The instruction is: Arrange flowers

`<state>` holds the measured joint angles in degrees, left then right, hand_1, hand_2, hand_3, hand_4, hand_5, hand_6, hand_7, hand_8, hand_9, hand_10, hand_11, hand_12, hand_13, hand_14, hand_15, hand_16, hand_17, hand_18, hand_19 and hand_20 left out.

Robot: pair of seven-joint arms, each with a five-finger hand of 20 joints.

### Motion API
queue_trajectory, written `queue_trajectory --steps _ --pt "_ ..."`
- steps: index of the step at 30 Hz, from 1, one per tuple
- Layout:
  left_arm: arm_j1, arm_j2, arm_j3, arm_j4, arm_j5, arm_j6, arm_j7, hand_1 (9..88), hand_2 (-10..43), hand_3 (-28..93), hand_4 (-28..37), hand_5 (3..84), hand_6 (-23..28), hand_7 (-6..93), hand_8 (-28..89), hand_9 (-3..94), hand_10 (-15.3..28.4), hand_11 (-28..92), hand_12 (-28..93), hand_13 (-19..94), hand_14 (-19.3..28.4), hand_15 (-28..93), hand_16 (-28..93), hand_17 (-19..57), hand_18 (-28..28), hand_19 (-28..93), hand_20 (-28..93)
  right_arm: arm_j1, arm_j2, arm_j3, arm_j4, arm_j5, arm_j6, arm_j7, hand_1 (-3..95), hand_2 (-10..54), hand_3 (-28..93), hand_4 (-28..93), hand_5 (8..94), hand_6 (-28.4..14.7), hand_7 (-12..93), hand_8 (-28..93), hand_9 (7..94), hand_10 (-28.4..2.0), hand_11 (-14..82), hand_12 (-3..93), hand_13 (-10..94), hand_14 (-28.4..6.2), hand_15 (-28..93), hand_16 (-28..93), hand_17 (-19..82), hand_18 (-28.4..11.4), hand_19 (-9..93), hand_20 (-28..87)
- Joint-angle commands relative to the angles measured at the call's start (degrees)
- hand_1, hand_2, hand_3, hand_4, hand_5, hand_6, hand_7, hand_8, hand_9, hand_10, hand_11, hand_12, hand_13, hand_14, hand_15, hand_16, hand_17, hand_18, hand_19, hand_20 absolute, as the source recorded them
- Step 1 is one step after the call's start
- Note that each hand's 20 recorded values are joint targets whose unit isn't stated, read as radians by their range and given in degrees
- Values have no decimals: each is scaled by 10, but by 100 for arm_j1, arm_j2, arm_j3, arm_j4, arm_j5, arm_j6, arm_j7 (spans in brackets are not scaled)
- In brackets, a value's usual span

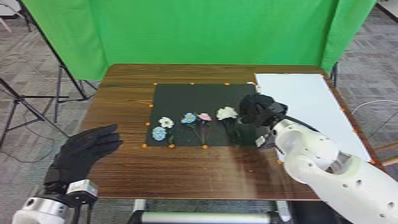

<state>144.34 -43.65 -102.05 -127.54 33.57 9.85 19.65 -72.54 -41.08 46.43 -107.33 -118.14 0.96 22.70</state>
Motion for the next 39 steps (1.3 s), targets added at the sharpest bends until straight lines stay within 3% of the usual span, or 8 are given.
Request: queue_trajectory --steps 1,9,21,24,39 --pt "5 -58 -6 15 36 -98 -124 275 35 828 -161 460 132 193 -104 410 227 367 110 282 284 643 -141 -88 228 583 112 -287 -33 80 -11 64 94 223 539 -95 790 -283 738 20 410 -24 880 -41 145 376 797 -14 759 211 348 -159 847 59" --pt "-48 -88 16 34 47 -147 -188 275 35 829 -160 459 131 194 -104 410 227 367 110 283 284 643 -141 -88 228 583 112 -599 -206 206 55 243 185 499 519 -95 788 -283 722 12 391 -39 857 -53 138 368 776 -20 741 203 328 -161 839 56" --pt "-13 -57 62 21 13 -64 -96 275 35 829 -161 460 132 193 -103 410 226 369 110 283 284 643 -141 -88 228 584 112 -679 -277 393 -10 409 35 451 486 -95 789 -283 678 -3 356 -50 815 -75 123 346 742 -33 729 200 311 -165 833 60" --pt "-7 -78 42 25 33 -100 -139 275 35 829 -161 460 132 192 -104 410 227 369 109 283 284 643 -141 -87 228 584 112 -701 -311 463 -8 364 -28 425 477 -95 788 -283 670 -7 345 -51 794 -81 152 326 736 -38 734 190 305 -167 831 66" --pt "-9 -83 70 14 10 -50 -93 274 35 829 -160 460 131 194 -104 410 227 368 109 283 284 644 -141 -87 228 584 112 -607 -297 417 13 295 313 511 437 -95 828 -283 645 -15 294 -49 721 -100 230 254 698 -41 723 211 287 -170 824 76"
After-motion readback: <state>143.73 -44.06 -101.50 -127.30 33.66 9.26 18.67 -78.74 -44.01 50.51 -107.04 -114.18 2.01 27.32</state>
